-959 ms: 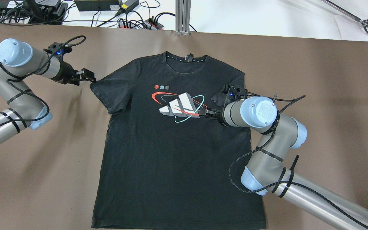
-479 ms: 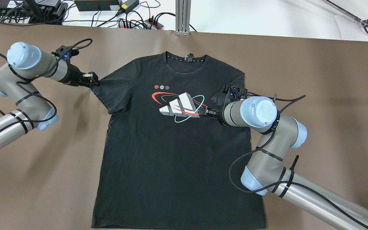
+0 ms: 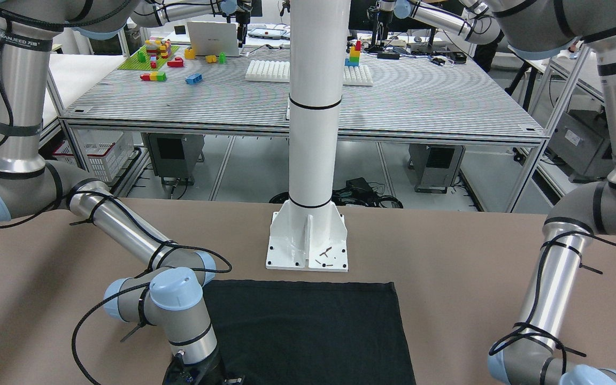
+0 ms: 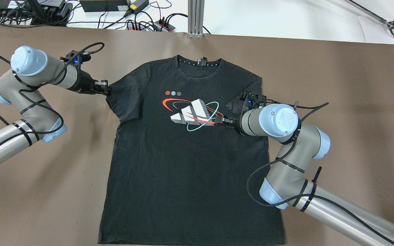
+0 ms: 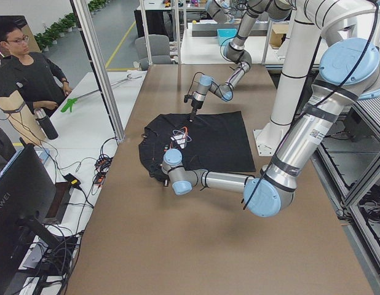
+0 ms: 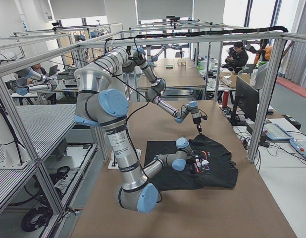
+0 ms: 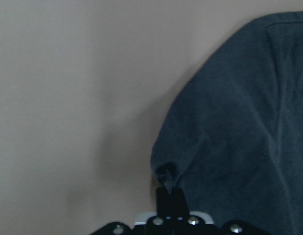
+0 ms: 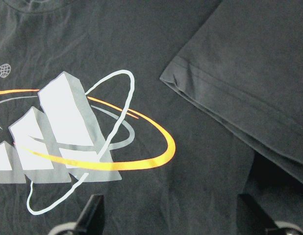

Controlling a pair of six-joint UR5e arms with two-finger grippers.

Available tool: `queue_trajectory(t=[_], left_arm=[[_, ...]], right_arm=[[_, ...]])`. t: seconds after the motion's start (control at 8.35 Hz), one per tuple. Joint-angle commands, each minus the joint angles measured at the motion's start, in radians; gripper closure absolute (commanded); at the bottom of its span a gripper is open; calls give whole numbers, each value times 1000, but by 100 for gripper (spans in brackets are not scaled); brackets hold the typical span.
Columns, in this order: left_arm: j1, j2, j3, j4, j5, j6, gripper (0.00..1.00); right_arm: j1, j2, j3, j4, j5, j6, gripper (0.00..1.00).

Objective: Fold clothes
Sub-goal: 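Grasp the other sleeve with the left gripper and fold it inward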

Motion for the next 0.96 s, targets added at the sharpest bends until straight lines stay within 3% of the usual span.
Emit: queue_trajectory(t=[0.0,0.24,0.48,0.84], left_arm=[[4,-1,-169,87,-4,-41,100],[90,-42,-199,99,100,-144,100],[186,-214,-110,206,259,-190,100],[205,-262,-41,206,286,-209,100]], right_arm=[[0,-12,0,6,0,-2,5],[0,-24,0,9,0,-6,5],[0,-35,-2,13,0,-8,5],[0,-41,0,13,0,-6,5]])
